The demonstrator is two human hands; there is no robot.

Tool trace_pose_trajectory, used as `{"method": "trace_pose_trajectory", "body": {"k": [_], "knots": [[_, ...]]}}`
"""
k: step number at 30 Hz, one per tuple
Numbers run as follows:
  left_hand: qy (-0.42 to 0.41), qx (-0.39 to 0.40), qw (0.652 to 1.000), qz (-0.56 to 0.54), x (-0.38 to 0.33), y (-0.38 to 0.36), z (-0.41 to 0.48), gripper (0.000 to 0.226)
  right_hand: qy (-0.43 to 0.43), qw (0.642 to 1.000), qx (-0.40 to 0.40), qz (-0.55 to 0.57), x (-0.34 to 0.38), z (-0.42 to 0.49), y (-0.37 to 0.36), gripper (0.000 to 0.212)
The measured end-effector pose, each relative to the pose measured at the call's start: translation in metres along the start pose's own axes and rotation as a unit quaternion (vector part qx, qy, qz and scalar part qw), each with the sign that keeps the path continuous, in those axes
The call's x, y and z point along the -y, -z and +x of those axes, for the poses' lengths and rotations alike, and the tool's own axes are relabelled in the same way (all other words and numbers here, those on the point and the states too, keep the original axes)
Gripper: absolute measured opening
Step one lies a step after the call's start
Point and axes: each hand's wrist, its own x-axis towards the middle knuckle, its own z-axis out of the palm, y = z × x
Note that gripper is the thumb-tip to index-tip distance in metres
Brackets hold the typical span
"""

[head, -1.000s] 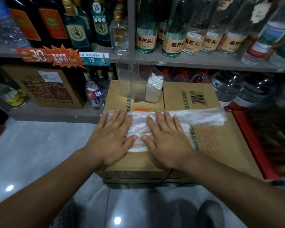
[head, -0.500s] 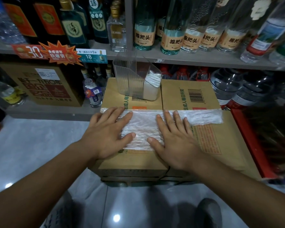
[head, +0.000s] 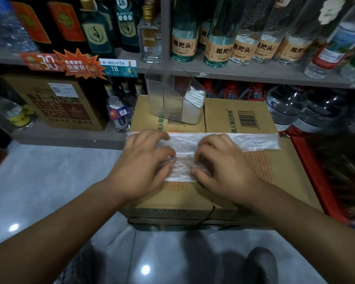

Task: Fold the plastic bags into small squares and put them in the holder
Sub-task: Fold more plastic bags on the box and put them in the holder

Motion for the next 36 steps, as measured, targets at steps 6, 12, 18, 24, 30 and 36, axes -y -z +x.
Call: {"method": "trace_pose_trajectory", "body": {"k": [6, 12, 18, 24, 30, 36], "knots": [[0.013, 0.060, 0.994, -0.088, 0.008, 0.001, -0.008, 0.042, 0.100, 0.994, 0.040, 0.010, -0.017, -0.019, 0.001, 0.031], [0.017, 0.078, 0.992, -0.100, 0.011, 0.002, -0.010, 0.050, 0.139, 0.988, 0.004, -0.061, -0.018, -0.021, -0.003, 0.018], [0.044, 0.062, 0.993, -0.088, 0.015, 0.008, -0.010, 0.037, 0.018, 0.997, 0.045, 0.054, -0.014, -0.013, 0.015, 0.025], [0.134, 0.029, 0.981, -0.134, 0.029, 0.017, -0.008, 0.015, -0.043, 0.996, 0.073, -0.007, -0.037, -0.008, 0.029, 0.028], [0.337, -0.025, 0.895, -0.291, 0.035, 0.024, -0.001, 0.013, -0.191, 0.969, -0.018, 0.152, -0.054, 0.010, 0.027, 0.016], [0.392, -0.107, 0.880, -0.245, 0.039, 0.011, 0.004, 0.018, -0.241, 0.968, -0.062, 0.036, -0.057, 0.025, 0.013, 0.020]]}}
